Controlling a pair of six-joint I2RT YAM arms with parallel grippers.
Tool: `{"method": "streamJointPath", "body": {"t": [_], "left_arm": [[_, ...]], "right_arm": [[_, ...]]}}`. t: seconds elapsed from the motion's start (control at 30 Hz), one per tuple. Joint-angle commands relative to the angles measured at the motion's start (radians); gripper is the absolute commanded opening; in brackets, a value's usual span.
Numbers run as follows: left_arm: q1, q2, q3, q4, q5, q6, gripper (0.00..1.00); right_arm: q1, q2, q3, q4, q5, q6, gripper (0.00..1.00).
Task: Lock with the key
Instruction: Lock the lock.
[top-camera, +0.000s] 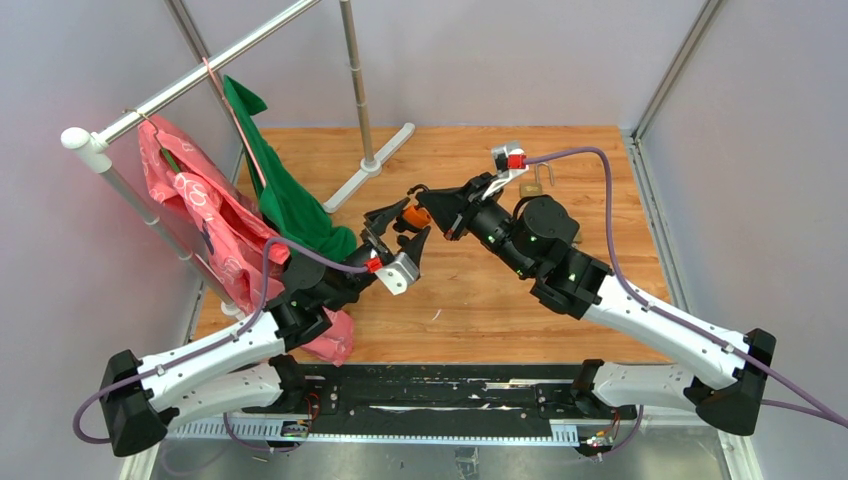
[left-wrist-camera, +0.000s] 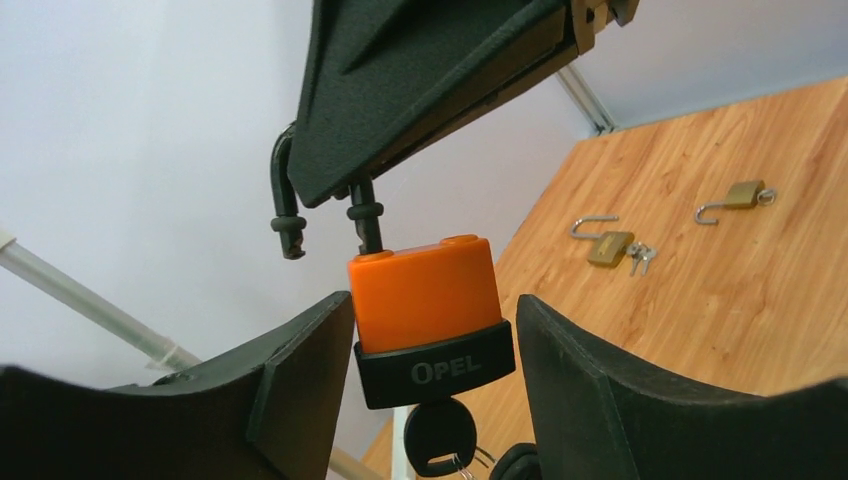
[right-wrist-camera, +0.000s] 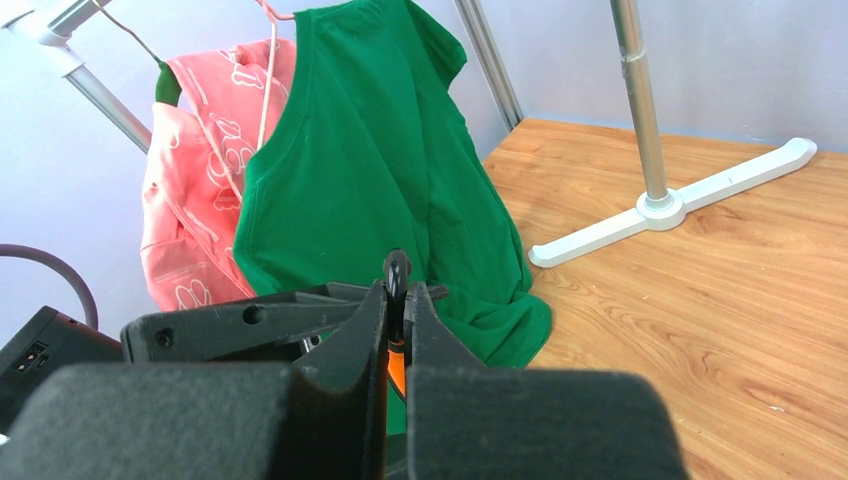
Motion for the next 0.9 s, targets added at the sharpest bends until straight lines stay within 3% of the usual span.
{"method": "streamJointPath", "body": {"t": [0.0, 0.23, 0.37, 0.4, 0.47, 0.5, 0.57, 0.67, 0.77, 0.87], "left_arm": [[-0.007, 0.007, 0.024, -0.001, -0.017, 0.017, 0.61], [-0.008, -0.009, 0.047, -0.014, -0.053, -0.041, 0.0], [-0.008, -0.04, 0.065, -0.087, -0.046, -0.077, 0.0], [-0.008, -0.051, 0.071, -0.123, -0.032, -0.083, 0.0], [-0.006, -0.074, 0.088, -0.253, 0.02, -0.097, 0.0], [-0.004, -0.086, 0.103, -0.32, 0.061, -0.113, 0.0], [0.007, -0.112, 0.127, -0.465, 0.164, -0.162, 0.0], [0.03, -0.147, 0.158, -0.679, 0.332, -0.257, 0.0], [0.043, -0.164, 0.183, -0.839, 0.49, -0.289, 0.0], [0.044, -0.174, 0.208, -0.904, 0.571, -0.313, 0.0]], "right_arm": [[0.016, -0.005, 0.01, 0.059, 0.025, 0.013, 0.0], [0.017, -0.005, 0.007, 0.032, 0.048, -0.003, 0.0], [0.015, -0.006, 0.004, -0.037, 0.067, -0.046, 0.0], [0.012, -0.008, 0.01, -0.068, 0.057, -0.082, 0.07], [-0.001, -0.012, 0.036, -0.142, -0.022, -0.233, 0.53], [-0.009, -0.02, 0.06, -0.247, -0.054, -0.329, 0.7], [-0.034, -0.048, 0.131, -0.447, -0.148, -0.524, 0.86], [-0.059, -0.115, 0.181, -0.737, -0.448, -0.802, 0.88], [-0.059, -0.234, 0.113, -0.795, -0.686, -0.978, 0.9], [-0.059, -0.309, 0.081, -0.791, -0.756, -1.034, 0.92]]}}
